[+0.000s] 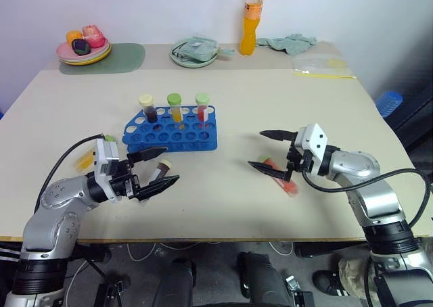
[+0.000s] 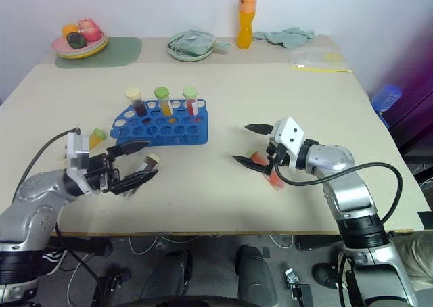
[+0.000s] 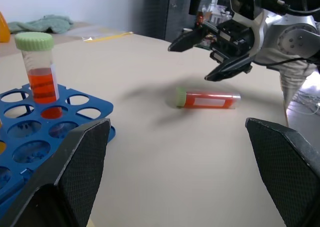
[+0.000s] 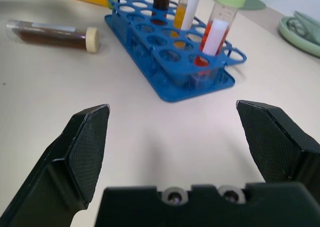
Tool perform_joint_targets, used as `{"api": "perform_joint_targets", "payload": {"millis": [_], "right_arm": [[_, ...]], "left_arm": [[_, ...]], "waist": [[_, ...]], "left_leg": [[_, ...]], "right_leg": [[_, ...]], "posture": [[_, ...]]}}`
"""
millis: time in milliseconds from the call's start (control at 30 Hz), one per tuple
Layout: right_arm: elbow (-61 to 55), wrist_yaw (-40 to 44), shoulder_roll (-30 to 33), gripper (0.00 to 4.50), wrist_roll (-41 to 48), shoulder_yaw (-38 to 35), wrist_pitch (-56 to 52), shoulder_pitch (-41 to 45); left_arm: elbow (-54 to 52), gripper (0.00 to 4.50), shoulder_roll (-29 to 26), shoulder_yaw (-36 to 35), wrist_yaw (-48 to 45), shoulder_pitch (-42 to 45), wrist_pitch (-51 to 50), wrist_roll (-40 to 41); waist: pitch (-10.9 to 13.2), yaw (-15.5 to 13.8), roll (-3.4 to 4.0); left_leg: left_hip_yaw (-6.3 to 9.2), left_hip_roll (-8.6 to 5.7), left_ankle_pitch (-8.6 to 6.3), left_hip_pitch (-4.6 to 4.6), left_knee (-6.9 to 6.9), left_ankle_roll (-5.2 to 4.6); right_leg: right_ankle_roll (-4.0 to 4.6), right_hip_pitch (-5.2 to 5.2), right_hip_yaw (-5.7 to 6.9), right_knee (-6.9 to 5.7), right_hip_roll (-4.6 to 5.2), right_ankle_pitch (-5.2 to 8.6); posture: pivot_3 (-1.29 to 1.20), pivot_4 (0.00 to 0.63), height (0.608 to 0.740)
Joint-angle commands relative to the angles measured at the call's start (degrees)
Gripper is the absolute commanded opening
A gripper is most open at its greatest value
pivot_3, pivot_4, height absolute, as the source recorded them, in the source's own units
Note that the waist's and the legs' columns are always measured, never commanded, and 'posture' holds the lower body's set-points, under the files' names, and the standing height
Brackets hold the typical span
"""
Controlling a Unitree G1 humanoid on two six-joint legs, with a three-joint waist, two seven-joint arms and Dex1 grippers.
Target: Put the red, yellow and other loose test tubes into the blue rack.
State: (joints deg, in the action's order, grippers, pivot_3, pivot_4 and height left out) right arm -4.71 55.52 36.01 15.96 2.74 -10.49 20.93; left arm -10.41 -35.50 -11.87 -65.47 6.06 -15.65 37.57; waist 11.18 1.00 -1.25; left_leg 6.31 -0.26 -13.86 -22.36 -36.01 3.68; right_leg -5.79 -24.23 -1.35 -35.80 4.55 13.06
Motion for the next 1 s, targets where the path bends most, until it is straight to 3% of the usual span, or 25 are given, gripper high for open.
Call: {"api": "perform_joint_targets", "payload": {"millis": [33, 133, 300, 467, 600, 767, 867, 1000], "right_arm": [[-2.8, -0.3, 1.0, 4.5, 0.9, -2.2, 0.2, 0.5], [-3.3, -1.1, 1.4, 4.5, 1.3, -2.7, -1.9, 0.9], [-11.8, -7.6, 1.4, 4.5, 4.7, -3.7, -18.5, 4.3], [-18.8, -18.3, 1.9, 4.5, 6.9, -2.2, -51.0, 11.0], [-21.9, -22.3, -0.2, 4.5, 11.3, -3.7, -79.6, 18.3], [-17.0, -29.7, 8.8, 4.5, 25.1, 0.1, -82.0, 18.2], [-14.7, -37.7, 11.2, 4.5, 32.3, 0.8, -82.0, 18.8], [-6.5, -54.2, 11.9, 4.5, 45.2, 1.7, -82.0, 18.0]], "left_arm": [[0.5, 4.46, 0.4, 0.6, -0.8, 1.0, 1.8, -0.5], [0.2, 4.46, 0.7, 0.8, -0.5, 1.1, 2.0, -0.6], [0.3, 4.46, -0.4, 0.1, -1.8, -0.1, 2.2, -0.2], [0.2, 4.46, -1.9, -1.1, -3.7, -1.5, 2.9, 0.2], [1.5, 4.46, -3.0, -1.2, -5.2, -0.7, 3.1, 0.0], [3.2, 4.46, -3.6, 0.1, -7.4, 1.0, 3.6, -0.8], [3.8, 4.46, -3.3, 0.1, -7.0, 1.7, 3.4, -1.0], [3.1, 4.46, -1.8, -0.4, -4.1, 1.5, 1.4, 0.4]], "waist": [[0.0, 0.0, 0.0], [0.0, 0.0, 0.0], [0.0, 0.2, 0.04], [0.0, -0.1, 0.03], [0.0, -0.2, 0.05], [0.0, -0.3, 0.07], [0.0, -0.1, 0.06], [0.0, 0.1, 0.06]], "left_leg": [[0.0, 0.0, 0.0, 0.0, 0.0, 0.0], [0.0, 0.0, 0.0, 0.0, 0.01, 0.0], [0.0, 0.0, 0.0, 0.0, 0.01, 0.0], [0.02, 0.0, 0.0, -0.01, 0.0, 0.0], [0.03, 0.01, 0.0, -0.08, 0.04, 0.0], [0.06, -0.02, -0.01, -0.2, 0.08, -0.02], [-0.01, -0.03, -0.03, -0.29, 0.07, -0.05], [-0.01, 0.01, -0.09, -0.22, 0.12, -0.16]], "right_leg": [[0.0, 0.0, 0.0, 0.0, 0.0, 0.0], [0.0, 0.0, 0.0, 0.01, 0.0, 0.0], [0.01, -0.01, 0.0, -0.01, 0.0, -0.01], [0.03, -0.03, 0.0, 0.01, 0.01, -0.01], [0.08, -0.1, 0.01, 0.08, 0.03, -0.03], [0.09, -0.01, 0.06, 0.46, 0.06, -0.05], [0.09, -0.02, 0.05, 0.59, 0.09, -0.07], [0.08, -0.04, 0.05, 0.55, 0.03, -0.08]], "posture": [[0.0, 0.15, 0.74], [0.0, 0.15, 0.74], [0.0, 0.15, 0.74], [0.0, 0.15, 0.74], [0.0, 0.15, 0.74], [0.0, 0.15, 0.74], [0.0, 0.15, 0.74], [0.0, 0.15, 0.74]]}}
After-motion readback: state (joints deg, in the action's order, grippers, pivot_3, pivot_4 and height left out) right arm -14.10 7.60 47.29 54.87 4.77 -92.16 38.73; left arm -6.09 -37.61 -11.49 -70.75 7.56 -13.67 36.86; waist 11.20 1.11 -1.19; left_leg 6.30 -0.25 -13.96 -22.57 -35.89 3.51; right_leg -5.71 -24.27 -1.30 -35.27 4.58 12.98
